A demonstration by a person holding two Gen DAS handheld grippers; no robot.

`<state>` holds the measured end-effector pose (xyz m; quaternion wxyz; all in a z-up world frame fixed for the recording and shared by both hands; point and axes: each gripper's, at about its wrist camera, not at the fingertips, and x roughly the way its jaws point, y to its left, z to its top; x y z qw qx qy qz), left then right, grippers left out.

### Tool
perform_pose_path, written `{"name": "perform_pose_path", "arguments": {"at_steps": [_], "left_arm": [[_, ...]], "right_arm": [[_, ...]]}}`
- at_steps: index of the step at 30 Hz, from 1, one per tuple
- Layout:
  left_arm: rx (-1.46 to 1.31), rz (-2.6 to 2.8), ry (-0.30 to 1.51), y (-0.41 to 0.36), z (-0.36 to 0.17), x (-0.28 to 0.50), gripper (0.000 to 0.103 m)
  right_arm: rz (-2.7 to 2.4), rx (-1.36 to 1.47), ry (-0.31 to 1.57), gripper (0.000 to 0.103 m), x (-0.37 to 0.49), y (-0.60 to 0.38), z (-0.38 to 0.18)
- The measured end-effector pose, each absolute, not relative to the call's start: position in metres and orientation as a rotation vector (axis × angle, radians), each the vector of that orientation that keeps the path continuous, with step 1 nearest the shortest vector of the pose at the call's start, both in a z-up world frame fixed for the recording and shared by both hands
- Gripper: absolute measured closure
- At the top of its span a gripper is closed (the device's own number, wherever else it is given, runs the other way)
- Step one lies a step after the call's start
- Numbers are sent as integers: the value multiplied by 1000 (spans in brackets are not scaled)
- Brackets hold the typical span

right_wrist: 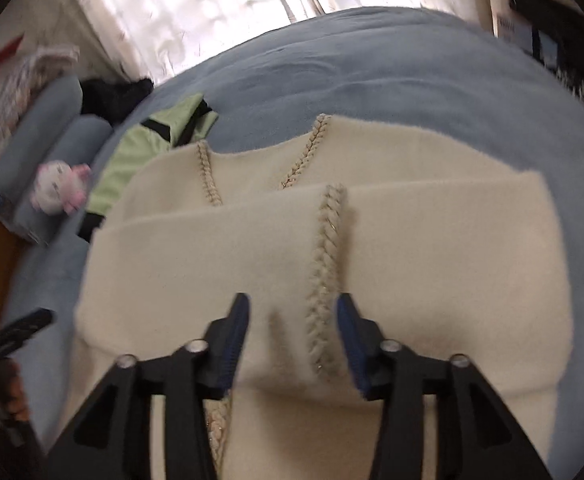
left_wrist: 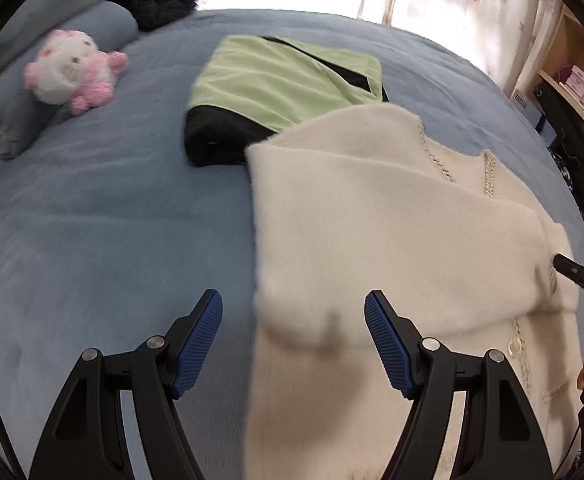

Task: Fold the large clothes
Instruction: 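Grasp the braided front edge with the right tool and smooth the fold, then release the braided edge and lift both tools off the cardigan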

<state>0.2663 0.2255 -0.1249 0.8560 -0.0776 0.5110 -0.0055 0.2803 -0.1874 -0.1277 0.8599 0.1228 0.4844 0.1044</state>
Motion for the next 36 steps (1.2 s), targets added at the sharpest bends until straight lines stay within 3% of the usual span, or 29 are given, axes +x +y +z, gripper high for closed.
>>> {"name": "perform_pose_path", "arguments": {"at_steps": [2, 11, 14, 16, 17, 18, 20, 21, 25, 29, 33, 36], "left_arm": [[-175, 2, 1109, 232, -136, 288, 31], [-170, -15, 1209, 237, -186, 358, 31], [-220, 2, 1202, 244, -195, 368, 23], [-253, 1, 1191, 248, -197, 373, 23], [-259, 5, 1180, 249, -197, 374, 32], [-254, 0, 1148, 248, -194, 373, 63], [-185, 47, 1098, 243, -184, 372, 87], [-169, 52, 1079, 240, -181, 370, 91], [-98, 88, 980, 228, -172, 359, 92], [-70, 102, 941, 224, -191, 355, 87], [-45, 73, 934, 226, -182, 344, 79], [-92, 84, 935, 235, -166, 331, 78]], "right_arm": [[224, 282, 1014, 41, 281, -195, -128], [259, 258, 1035, 41, 322, -179, -147], [254, 256, 1057, 41, 337, -174, -162], [223, 227, 1038, 54, 340, -170, -168], [205, 198, 1028, 70, 341, -168, -168], [199, 173, 1020, 81, 342, -165, -167], [213, 158, 993, 85, 344, -162, -162], [212, 142, 971, 86, 344, -159, -157], [220, 151, 861, 86, 344, -159, -142], [192, 172, 973, 81, 355, -164, -174], [164, 197, 984, 77, 343, -173, -160], [139, 189, 928, 77, 322, -179, -142]]}}
